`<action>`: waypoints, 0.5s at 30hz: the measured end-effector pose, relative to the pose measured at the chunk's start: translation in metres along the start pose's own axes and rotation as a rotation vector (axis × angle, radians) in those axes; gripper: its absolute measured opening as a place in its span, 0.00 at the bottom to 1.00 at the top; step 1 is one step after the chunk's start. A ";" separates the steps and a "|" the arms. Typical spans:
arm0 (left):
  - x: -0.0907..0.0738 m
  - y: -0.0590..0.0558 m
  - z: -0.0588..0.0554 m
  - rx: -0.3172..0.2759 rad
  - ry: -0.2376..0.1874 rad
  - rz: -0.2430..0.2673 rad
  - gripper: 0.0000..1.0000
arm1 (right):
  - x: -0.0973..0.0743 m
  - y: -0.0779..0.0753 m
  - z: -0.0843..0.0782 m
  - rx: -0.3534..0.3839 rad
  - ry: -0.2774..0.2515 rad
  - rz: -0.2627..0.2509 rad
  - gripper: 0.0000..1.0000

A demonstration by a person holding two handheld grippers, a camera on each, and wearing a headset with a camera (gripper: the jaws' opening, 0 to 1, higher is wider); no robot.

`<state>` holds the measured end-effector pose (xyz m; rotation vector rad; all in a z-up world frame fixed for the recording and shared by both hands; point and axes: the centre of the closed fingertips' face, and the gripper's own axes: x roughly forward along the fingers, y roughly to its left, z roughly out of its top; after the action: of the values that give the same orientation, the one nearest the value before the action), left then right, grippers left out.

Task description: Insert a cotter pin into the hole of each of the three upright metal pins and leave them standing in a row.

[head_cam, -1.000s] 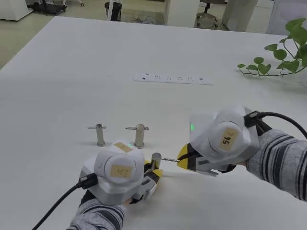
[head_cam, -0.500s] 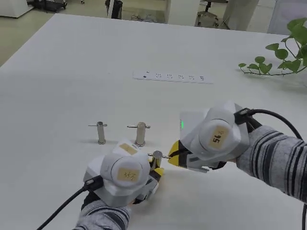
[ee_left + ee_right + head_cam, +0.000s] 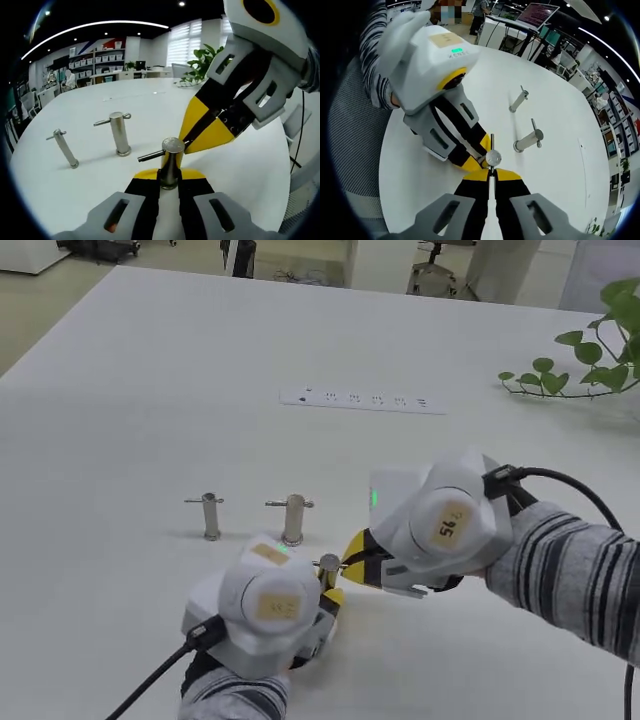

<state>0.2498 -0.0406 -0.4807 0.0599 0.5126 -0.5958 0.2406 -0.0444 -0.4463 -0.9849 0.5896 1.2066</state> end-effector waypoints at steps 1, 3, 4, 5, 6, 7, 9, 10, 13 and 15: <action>0.000 0.000 0.000 -0.003 -0.001 0.004 0.10 | 0.000 0.000 0.000 0.002 -0.002 -0.001 0.00; 0.000 0.000 0.000 -0.013 -0.003 0.013 0.10 | 0.001 0.000 0.001 0.013 -0.013 -0.004 0.00; 0.000 0.001 0.000 -0.012 -0.003 0.017 0.10 | 0.001 0.000 0.001 0.025 -0.013 -0.004 0.00; 0.000 0.001 0.000 -0.013 -0.003 0.019 0.10 | 0.001 0.000 0.002 0.035 -0.020 -0.001 0.01; 0.000 0.001 0.000 -0.016 -0.003 0.021 0.10 | 0.000 0.001 0.004 0.046 -0.033 -0.001 0.04; 0.000 0.000 0.000 -0.016 -0.003 0.022 0.10 | -0.001 0.001 0.005 0.058 -0.041 0.001 0.06; 0.000 0.000 0.000 -0.016 -0.003 0.024 0.10 | -0.003 0.001 0.005 0.061 -0.038 0.000 0.08; 0.000 0.000 -0.001 -0.017 -0.003 0.024 0.10 | -0.004 0.001 0.004 0.054 -0.034 -0.001 0.08; 0.000 0.000 -0.001 -0.017 -0.002 0.025 0.10 | -0.006 0.001 0.002 0.047 -0.022 -0.003 0.07; 0.000 0.000 -0.001 -0.016 -0.002 0.025 0.10 | -0.007 0.001 0.000 0.047 -0.018 -0.003 0.05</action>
<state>0.2497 -0.0404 -0.4813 0.0508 0.5144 -0.5673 0.2373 -0.0476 -0.4406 -0.9340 0.6001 1.1927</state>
